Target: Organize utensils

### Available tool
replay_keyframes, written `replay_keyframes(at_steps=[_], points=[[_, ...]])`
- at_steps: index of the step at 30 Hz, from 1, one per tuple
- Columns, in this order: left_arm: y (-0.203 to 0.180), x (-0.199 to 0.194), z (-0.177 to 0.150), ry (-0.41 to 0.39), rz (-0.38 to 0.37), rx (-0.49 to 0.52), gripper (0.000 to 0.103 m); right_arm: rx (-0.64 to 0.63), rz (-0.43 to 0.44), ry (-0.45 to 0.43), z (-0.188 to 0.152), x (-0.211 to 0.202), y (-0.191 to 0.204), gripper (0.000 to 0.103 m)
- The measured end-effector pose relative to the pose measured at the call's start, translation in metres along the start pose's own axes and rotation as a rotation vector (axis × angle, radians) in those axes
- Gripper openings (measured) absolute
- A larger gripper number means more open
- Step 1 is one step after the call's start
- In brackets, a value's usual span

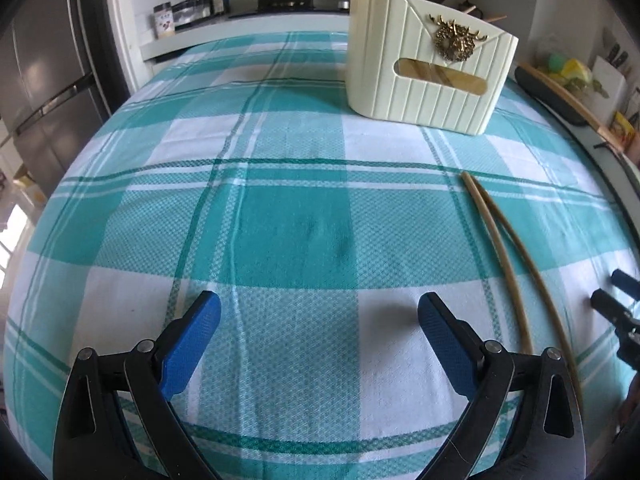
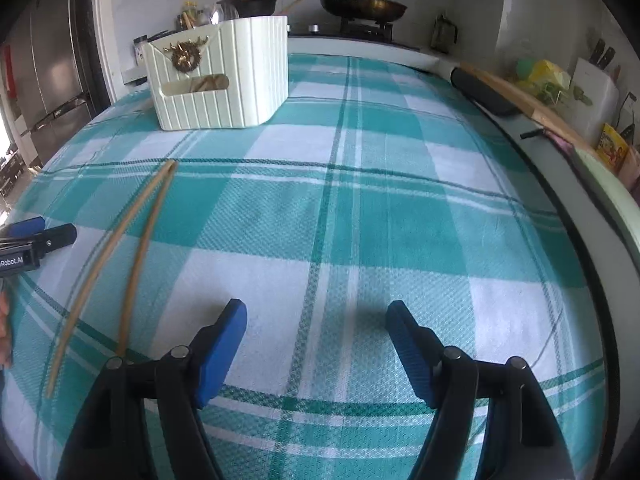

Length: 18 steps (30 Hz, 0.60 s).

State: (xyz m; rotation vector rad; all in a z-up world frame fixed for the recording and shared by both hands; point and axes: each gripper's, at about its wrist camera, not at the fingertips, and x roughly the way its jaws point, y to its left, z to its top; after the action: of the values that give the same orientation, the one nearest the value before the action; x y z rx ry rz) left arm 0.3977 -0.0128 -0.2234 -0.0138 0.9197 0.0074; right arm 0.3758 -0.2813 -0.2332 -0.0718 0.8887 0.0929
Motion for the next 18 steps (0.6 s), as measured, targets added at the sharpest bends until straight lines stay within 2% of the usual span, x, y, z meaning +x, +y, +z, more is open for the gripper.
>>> replay_keyframes(at_steps=[18], points=[[-0.0016,0.0031,0.0002,0.009,0.010,0.003,0.103,0.009,0.003,0.003,-0.0001,0.0022,-0.0014,0.075]])
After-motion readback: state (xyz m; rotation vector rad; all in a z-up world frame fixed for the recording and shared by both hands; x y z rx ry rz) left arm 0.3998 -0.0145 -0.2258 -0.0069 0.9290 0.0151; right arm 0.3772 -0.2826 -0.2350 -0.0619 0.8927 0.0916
